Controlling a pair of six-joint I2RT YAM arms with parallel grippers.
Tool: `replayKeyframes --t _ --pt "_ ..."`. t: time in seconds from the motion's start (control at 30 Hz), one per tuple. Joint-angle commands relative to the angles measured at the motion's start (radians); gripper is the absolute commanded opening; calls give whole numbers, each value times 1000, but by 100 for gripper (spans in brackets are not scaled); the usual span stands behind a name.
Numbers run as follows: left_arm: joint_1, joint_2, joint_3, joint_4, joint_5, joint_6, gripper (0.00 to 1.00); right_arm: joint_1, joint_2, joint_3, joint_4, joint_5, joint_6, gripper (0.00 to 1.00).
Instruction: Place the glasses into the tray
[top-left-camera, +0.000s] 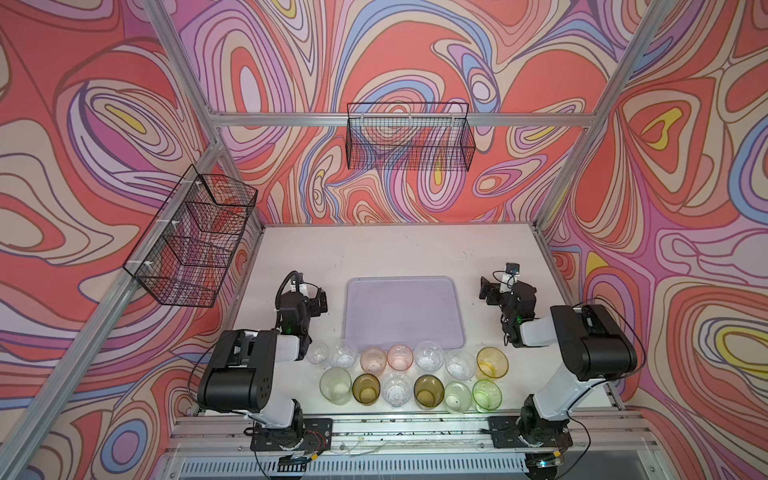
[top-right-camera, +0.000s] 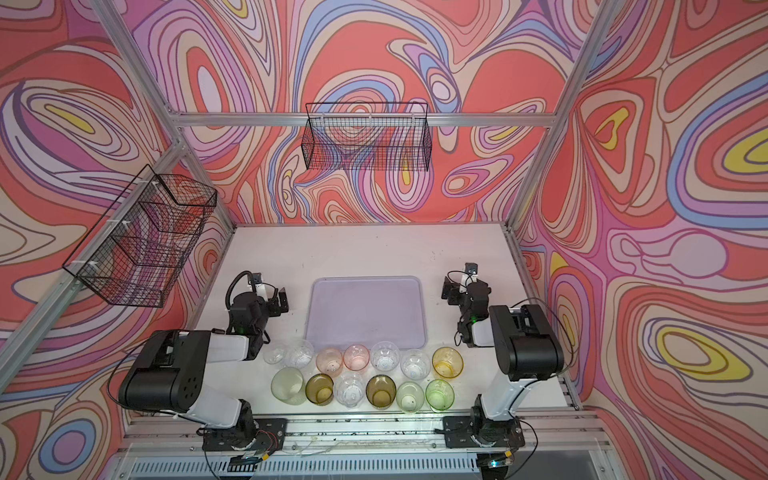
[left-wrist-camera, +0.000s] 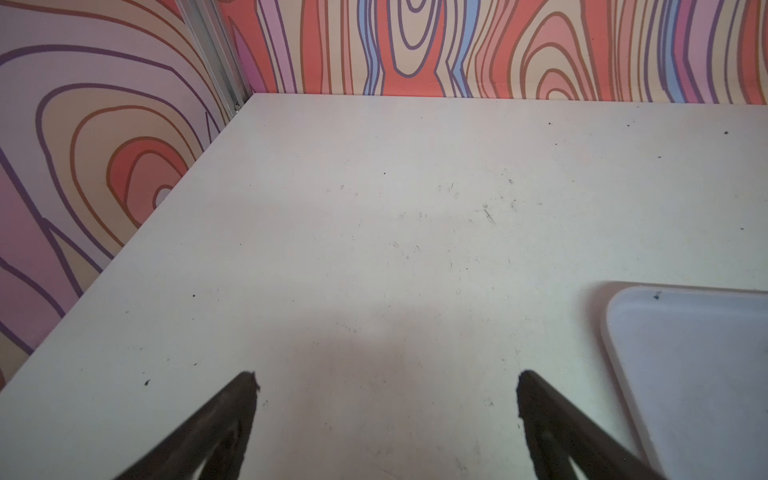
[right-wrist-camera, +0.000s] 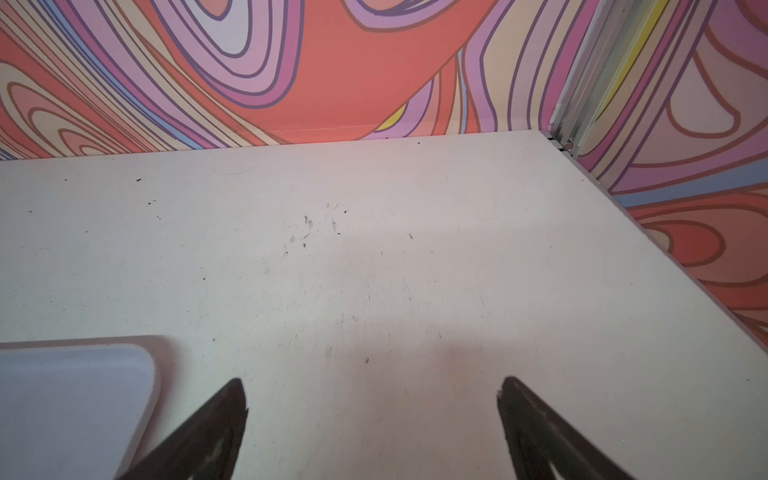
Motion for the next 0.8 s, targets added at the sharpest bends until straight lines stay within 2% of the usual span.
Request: replayKeyframes --t 0.0,0.07,0.77 --pt "-3 4 2 28 -28 0 100 -4 -2 10 -6 -8 -1 99" --pt "-2 3 -12 53 -62 -20 100 -3 -3 9 -6 -8 -1 99" --pt "-3 3 -1 32 -46 -9 100 -4 -2 8 -5 -12 2 99"
